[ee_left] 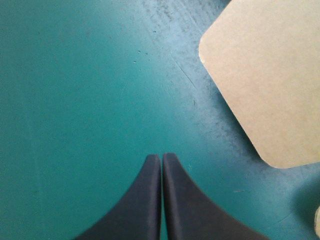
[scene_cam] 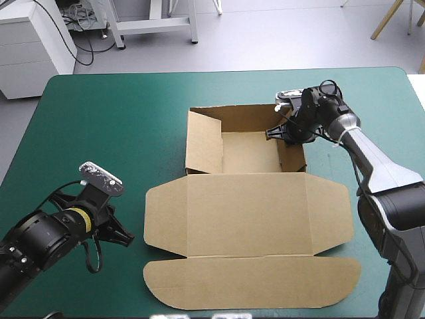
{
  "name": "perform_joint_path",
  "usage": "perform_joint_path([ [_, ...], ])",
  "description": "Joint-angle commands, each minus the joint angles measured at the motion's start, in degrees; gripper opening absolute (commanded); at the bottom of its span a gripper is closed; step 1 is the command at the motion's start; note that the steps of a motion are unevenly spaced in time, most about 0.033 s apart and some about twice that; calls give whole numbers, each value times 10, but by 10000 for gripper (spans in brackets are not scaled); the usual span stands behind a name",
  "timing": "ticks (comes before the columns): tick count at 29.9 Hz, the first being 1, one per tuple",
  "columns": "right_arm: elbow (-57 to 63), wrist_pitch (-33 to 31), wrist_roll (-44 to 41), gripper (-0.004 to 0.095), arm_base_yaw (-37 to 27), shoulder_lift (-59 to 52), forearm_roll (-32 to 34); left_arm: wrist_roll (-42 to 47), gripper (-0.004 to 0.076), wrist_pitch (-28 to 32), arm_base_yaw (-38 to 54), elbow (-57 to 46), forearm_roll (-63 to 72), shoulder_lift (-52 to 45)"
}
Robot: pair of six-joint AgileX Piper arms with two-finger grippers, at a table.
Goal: Fold the box
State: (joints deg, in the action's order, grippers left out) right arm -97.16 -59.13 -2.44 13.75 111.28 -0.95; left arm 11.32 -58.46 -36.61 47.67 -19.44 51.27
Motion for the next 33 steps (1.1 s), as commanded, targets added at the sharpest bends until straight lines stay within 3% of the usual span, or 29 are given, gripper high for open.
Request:
perform_joint_path([
  [1,-17,8,5,-15,-4,-30,5,9,-10,23,-2,14,-14,-8],
  [7,-18,17,5,-19,-11,-34,10,9,-10,13,-2,14,-14,-8],
  [13,-18,29,11,-19,-59,-60,20,9,-10,-7,-2,14,-16,-8],
  [23,-18,20,38,-19,-248,-93,20,9,-10,2,-2,14,-18,-8],
  [33,-17,35,82,-19,-391,-92,10,9,-10,13,-2,14,-21,-8],
])
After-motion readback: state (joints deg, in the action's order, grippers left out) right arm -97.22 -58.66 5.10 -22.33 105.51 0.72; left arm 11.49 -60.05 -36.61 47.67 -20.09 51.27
